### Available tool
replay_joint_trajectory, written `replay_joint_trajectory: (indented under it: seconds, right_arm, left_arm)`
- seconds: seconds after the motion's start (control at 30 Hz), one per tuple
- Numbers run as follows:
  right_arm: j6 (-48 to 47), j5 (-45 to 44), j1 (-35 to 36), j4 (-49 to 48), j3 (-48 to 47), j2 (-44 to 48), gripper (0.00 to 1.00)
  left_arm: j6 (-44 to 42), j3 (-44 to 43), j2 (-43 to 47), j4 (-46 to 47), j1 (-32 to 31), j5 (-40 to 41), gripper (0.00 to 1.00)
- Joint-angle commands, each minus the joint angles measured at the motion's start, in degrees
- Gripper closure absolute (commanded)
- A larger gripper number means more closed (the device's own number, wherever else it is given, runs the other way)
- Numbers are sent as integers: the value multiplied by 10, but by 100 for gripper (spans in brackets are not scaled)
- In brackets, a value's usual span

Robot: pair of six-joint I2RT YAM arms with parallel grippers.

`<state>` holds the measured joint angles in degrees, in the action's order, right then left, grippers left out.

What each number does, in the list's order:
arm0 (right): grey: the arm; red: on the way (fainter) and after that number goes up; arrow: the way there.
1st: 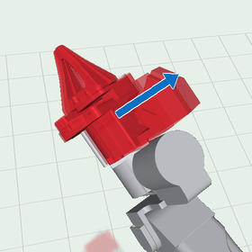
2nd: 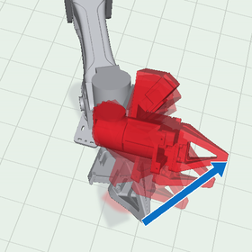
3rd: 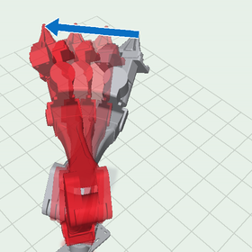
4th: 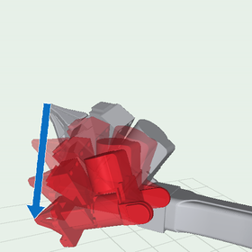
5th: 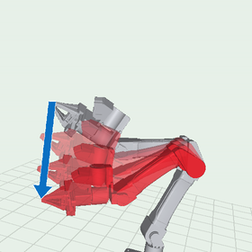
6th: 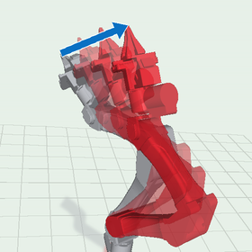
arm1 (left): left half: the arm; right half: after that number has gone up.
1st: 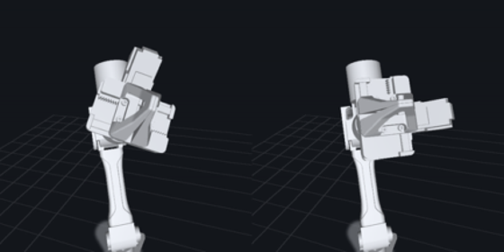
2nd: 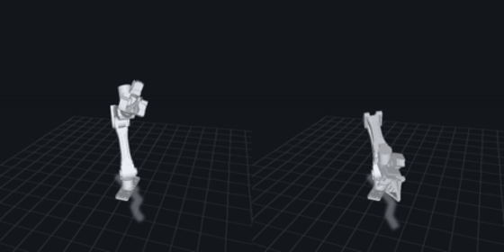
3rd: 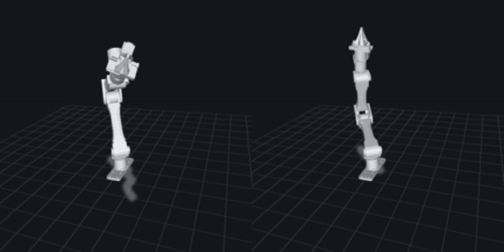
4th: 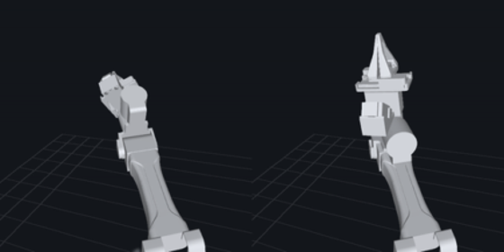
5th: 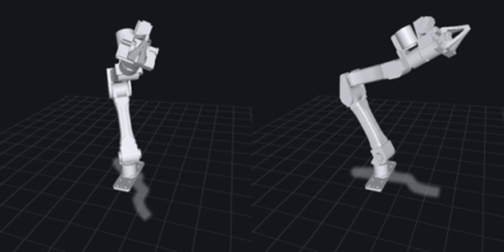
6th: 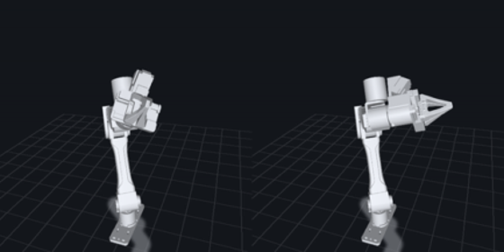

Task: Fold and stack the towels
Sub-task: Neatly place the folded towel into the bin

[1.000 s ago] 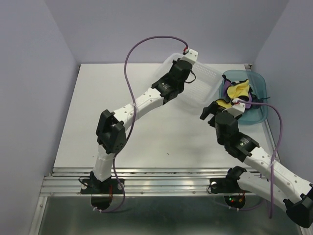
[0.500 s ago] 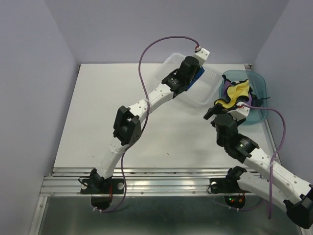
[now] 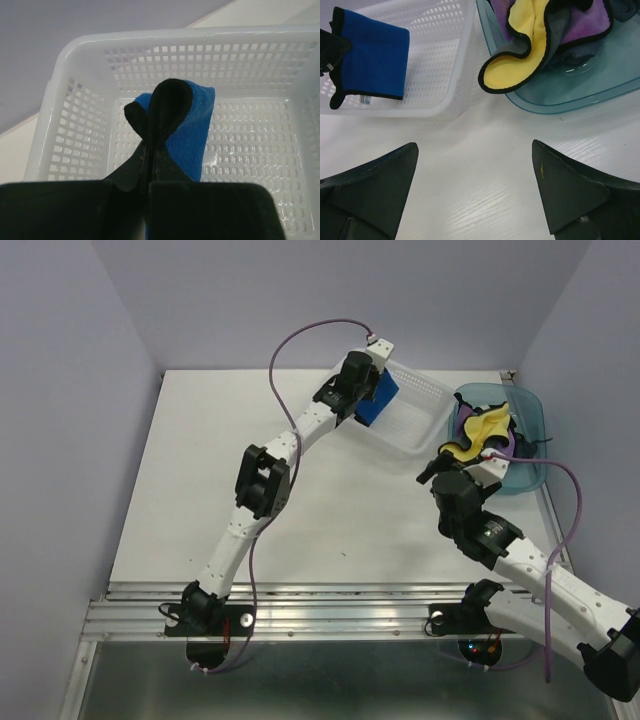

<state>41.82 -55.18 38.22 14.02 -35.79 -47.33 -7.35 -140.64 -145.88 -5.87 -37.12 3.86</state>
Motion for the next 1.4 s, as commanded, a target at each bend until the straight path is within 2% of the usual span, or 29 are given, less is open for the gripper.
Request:
replay_joint_trajectory:
  seconds: [0.0,0.47,0.63,0.77,1.03,1.2,1.37]
  right_arm:
    - [12,-46,-4,-7,6,0,0]
    - [-6,-43,-4,-29,3,-19,0]
    - [-5,-52,-5,-27,8,-18,0]
    - [-1,-50,-4,-27,12,-7,0]
    - [1,-41,-3,-25,18,10,0]
    - [2,-39,-3,-26,17,2,0]
    - [5,-45,-4,-25,14,-8,0]
  left_arm:
    - [30,-48,-2,41,17,-54,100]
    - [52,-47,-23,73,28,-51,100]
    - [98,-30,15,77,24,-89,100]
    - [103,-12,57,79,7,-98,100]
    - [132,-7,79,65,-4,-115,100]
    - [136,10,70,60,-3,-111,100]
    - [144,-11,36,17,5,-122,100]
